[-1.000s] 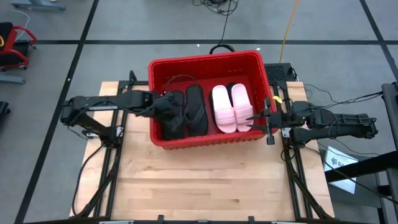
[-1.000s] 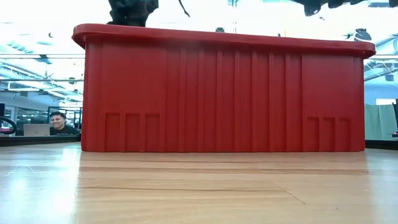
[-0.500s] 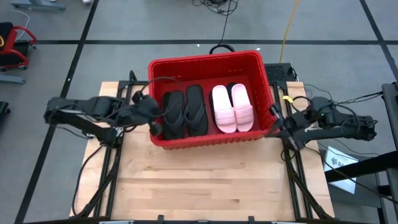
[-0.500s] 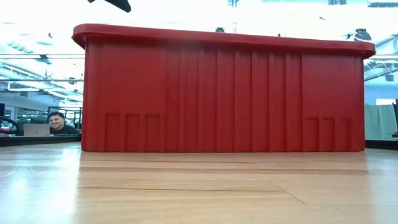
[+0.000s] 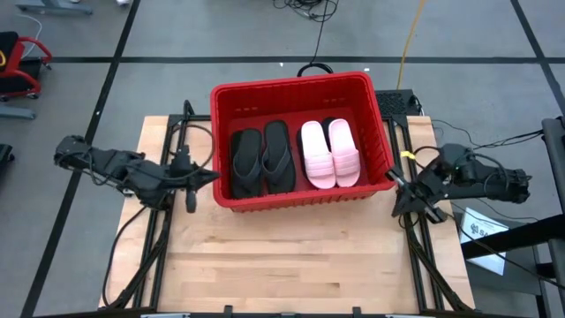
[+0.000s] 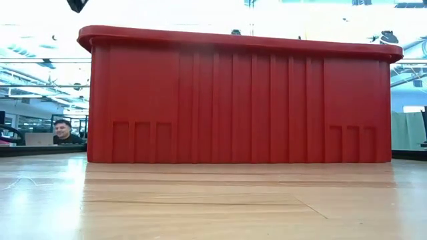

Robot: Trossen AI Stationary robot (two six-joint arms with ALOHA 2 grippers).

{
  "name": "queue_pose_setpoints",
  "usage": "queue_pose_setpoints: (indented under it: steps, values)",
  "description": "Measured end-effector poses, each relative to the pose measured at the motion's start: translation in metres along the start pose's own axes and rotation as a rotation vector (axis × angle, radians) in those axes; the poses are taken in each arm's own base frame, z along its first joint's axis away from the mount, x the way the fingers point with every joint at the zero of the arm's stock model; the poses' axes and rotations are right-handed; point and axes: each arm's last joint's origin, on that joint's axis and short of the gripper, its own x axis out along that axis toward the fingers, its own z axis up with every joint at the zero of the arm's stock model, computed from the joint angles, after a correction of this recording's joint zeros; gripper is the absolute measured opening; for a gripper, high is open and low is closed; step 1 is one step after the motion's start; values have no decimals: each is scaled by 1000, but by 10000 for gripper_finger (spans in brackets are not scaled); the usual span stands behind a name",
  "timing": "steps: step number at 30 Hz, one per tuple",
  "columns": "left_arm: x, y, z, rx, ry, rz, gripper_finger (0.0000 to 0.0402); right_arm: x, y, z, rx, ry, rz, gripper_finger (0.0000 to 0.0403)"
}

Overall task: Pick and place slides into bin
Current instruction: Return to Home Position

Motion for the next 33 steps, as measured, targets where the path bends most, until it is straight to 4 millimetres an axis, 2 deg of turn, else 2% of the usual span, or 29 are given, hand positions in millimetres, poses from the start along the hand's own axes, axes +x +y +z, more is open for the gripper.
queue_pose_setpoints:
  steps: [7, 19, 24, 33]
  values:
    - [-11, 11, -24, 32, -122, -96, 3, 0, 3, -32, 17, -44, 29, 0]
    - [-19, 29, -65, 22, -330, -224, 1, 0, 11, -74, 15, -164, 139, 0]
    - [-21, 34, -79, 46, -372, -278, 1, -2, 15, -83, -11, -175, 192, 0]
    - [-25, 41, -97, 61, -432, -340, 1, -6, 20, -84, -46, -183, 268, 0]
